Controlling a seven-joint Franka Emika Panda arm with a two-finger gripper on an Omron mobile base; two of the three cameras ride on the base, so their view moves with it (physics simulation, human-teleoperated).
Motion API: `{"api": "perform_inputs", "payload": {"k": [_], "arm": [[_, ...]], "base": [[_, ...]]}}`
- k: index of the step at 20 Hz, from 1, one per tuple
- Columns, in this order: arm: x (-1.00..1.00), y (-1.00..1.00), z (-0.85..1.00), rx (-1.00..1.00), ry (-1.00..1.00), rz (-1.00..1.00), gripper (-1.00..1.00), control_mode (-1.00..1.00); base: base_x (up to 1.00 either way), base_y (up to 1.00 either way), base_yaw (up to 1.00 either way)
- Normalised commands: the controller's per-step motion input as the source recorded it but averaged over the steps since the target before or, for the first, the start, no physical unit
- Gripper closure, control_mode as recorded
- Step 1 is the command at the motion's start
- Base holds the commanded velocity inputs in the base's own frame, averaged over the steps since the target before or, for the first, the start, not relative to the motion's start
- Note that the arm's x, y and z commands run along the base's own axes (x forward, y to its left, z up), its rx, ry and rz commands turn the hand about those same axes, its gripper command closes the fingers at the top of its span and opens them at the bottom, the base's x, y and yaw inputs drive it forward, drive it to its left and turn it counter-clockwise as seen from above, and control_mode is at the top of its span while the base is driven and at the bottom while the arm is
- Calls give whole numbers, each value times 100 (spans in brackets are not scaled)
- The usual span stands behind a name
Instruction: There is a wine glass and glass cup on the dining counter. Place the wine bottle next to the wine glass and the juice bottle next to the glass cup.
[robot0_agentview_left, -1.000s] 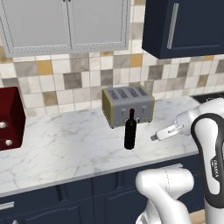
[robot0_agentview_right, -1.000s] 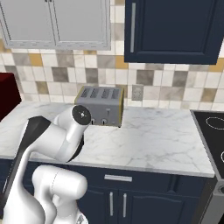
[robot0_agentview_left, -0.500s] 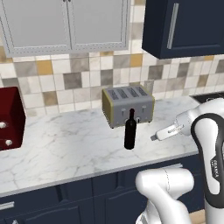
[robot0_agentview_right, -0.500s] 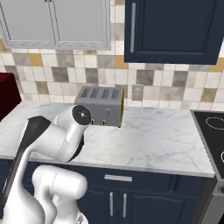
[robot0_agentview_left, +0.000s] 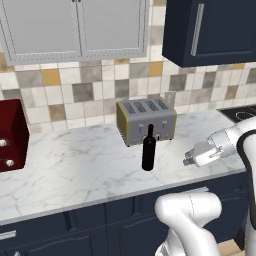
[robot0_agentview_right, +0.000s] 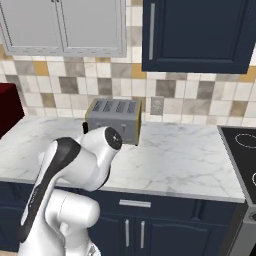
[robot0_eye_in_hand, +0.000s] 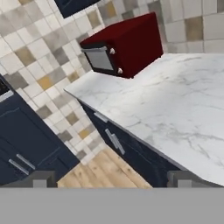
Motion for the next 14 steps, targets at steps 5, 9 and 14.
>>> {"api": "perform_inputs", "payload": {"k": [5,9,14], "arm": [[2,-19,0,-1,-7,43,-100,-100],[35,-14,0,-1,-1,25,-100,-100],[39,-3,0,0,-5,12,-100,-100]], "base": [[0,0,0],[0,0,0],[0,0,0]]}}
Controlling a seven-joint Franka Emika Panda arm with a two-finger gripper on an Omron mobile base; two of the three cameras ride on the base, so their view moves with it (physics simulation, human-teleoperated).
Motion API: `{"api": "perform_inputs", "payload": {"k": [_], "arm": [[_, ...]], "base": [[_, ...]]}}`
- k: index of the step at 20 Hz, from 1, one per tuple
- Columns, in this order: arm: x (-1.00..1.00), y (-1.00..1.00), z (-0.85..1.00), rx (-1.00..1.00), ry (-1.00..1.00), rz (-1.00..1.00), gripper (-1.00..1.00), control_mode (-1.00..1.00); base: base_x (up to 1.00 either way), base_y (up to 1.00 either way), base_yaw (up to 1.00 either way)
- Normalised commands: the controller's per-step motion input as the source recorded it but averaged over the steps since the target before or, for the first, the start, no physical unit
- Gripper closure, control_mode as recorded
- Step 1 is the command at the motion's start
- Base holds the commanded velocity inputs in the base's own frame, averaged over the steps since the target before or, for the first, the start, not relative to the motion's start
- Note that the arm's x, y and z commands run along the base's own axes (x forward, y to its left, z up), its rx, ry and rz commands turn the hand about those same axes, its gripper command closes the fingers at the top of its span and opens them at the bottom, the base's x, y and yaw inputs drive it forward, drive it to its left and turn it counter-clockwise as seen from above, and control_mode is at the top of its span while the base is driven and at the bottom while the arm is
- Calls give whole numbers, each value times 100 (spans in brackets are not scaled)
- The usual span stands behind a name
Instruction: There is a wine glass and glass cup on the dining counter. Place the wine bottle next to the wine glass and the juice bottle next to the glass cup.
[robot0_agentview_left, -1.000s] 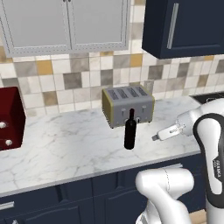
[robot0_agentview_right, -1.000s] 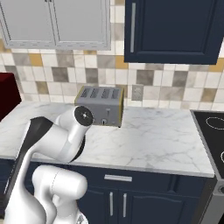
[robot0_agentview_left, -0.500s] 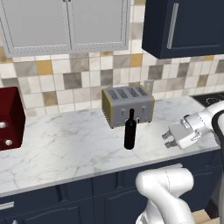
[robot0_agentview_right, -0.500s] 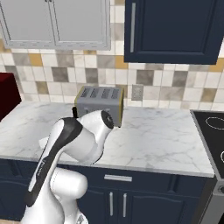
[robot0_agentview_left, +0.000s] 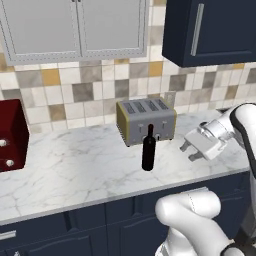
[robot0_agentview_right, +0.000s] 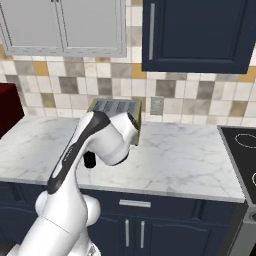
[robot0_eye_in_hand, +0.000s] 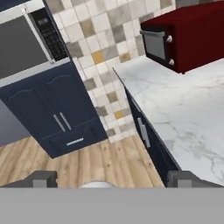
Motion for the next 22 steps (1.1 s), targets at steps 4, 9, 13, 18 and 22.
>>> {"api": "perform_inputs", "payload": {"k": [4,9,13,18,22], "arm": [[10,-15,-8,0,-10,2,-100,-100],[10,-14,-13,0,-7,-5,-100,-100],[10,-4,-14,4,-16,-5,-100,-100],[33,0,-2,12,-17,-5,-100,-100],[35,0,0,7,-10,-4,-100,-100]], "base": [[0,0,0],[0,0,0],[0,0,0],[0,0,0],[0,0,0]]}}
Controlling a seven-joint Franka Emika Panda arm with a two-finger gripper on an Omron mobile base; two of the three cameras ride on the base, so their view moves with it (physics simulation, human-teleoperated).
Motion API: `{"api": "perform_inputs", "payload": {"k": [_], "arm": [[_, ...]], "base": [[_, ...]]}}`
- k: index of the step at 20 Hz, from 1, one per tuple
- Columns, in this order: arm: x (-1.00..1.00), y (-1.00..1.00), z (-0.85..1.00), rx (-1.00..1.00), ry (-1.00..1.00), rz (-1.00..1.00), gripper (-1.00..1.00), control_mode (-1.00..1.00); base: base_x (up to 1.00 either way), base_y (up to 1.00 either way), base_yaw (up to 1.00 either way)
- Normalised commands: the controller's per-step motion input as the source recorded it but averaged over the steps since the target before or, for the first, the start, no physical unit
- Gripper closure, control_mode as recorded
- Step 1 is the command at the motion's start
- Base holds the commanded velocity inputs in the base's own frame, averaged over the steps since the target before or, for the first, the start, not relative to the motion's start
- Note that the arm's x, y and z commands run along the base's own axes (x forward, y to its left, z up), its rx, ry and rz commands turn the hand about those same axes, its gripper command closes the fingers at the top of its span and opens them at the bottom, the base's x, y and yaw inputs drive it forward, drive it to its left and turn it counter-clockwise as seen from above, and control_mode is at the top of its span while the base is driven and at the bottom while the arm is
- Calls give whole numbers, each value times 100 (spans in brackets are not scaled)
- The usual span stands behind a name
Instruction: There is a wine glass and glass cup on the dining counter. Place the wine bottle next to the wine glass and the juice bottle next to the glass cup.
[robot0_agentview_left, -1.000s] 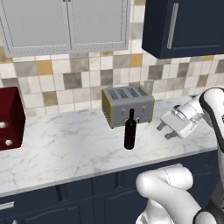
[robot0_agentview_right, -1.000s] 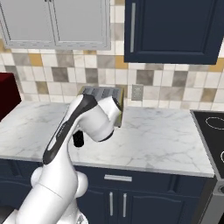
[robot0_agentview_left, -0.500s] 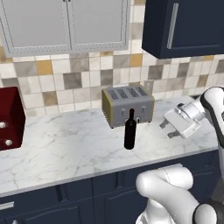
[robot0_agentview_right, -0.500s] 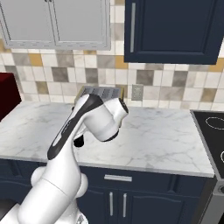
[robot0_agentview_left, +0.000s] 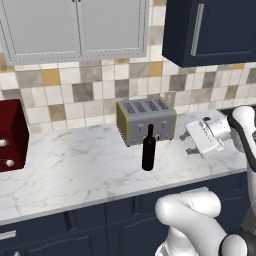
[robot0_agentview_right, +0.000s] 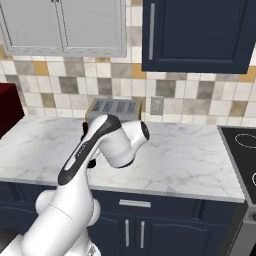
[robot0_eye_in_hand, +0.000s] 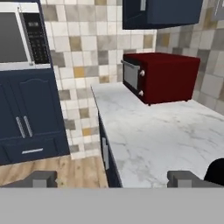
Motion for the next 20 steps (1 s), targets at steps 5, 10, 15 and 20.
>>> {"api": "perform_inputs", "payload": {"k": [5,10,15,20], "arm": [[48,-3,0,13,0,0,-100,-100],[55,-1,-3,13,0,0,-100,-100],[45,4,-6,12,0,0,-100,-100],[37,9,-3,4,0,0,-100,-100]], "base": [[0,0,0],[0,0,0],[0,0,0],[0,0,0]]}}
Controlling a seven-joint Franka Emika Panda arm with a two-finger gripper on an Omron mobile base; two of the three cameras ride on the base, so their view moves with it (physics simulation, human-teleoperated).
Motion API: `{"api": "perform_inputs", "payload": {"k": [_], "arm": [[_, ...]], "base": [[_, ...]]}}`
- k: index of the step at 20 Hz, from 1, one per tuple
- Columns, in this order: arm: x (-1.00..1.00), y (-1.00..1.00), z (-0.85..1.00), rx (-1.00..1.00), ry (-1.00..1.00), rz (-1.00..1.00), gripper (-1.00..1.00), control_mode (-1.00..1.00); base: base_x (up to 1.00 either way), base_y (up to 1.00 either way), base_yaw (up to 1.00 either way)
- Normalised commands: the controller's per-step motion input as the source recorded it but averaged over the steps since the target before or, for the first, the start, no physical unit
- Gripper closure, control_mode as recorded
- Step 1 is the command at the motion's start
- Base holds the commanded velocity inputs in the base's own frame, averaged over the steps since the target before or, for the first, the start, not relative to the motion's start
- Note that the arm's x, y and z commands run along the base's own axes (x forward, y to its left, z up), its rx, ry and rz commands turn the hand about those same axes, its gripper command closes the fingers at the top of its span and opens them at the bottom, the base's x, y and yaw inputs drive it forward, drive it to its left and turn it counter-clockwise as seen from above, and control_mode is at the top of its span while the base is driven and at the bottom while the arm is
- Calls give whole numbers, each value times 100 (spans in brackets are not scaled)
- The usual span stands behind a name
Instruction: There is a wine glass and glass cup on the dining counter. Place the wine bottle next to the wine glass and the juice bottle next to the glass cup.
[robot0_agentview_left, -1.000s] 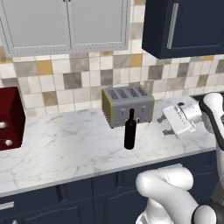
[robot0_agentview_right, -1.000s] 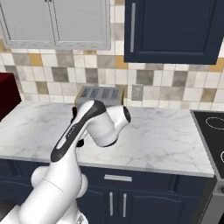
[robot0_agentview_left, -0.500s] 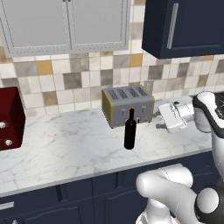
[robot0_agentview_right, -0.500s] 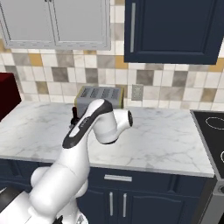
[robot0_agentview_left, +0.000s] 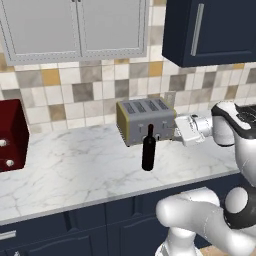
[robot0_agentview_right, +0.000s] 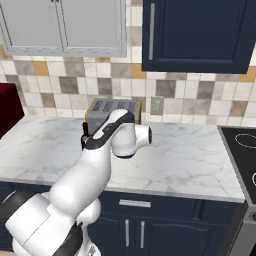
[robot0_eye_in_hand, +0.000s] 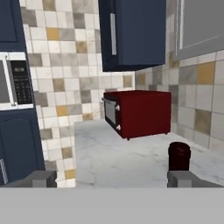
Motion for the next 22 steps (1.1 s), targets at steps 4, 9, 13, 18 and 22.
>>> {"api": "perform_inputs", "payload": {"k": [4,9,13,18,22], "arm": [[34,11,-6,0,1,0,-100,-100],[22,16,-5,0,0,0,-100,-100],[1,19,-10,0,0,0,-100,-100],[16,9,-16,0,1,0,-100,-100],[32,0,-21,0,6,-2,-100,-100]], "base": [[0,0,0],[0,0,0],[0,0,0],[0,0,0],[0,0,0]]}}
